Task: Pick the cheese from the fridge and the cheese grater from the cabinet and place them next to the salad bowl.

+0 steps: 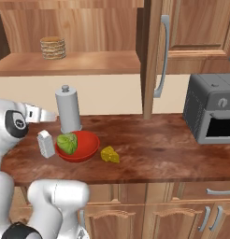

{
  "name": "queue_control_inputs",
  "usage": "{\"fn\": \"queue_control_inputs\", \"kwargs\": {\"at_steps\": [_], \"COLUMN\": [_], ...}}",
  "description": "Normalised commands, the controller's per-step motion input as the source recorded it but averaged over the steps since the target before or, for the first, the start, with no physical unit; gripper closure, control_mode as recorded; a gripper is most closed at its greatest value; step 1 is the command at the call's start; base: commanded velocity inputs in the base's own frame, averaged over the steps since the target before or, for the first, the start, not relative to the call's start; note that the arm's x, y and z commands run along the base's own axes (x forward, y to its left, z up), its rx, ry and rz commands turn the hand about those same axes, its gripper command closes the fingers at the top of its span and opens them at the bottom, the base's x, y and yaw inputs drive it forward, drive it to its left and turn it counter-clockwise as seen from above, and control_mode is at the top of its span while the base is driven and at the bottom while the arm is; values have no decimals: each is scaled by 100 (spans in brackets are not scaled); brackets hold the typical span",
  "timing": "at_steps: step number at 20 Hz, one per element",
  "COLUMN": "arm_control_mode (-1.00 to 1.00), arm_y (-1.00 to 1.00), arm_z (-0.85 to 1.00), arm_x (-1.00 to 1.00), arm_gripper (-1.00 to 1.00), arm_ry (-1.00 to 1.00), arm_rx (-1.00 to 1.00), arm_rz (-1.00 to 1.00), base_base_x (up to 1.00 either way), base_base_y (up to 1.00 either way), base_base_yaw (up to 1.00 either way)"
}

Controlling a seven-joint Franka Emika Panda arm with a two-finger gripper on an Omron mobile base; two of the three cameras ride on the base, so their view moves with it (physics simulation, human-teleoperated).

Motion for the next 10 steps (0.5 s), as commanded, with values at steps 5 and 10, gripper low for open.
{"fn": "queue_control_inputs", "kwargs": {"at_steps": [5, 10], "arm_control_mode": [-100, -100], "arm_y": [-99, -71], "arm_z": [37, 46], "arm_x": [0, -6], "arm_gripper": [-100, -100], "arm_ry": [9, 5], "arm_rx": [0, 0], "arm_rz": [35, 33], "base_base_x": [0, 0], "base_base_y": [0, 0], "base_base_yaw": [0, 0]}}
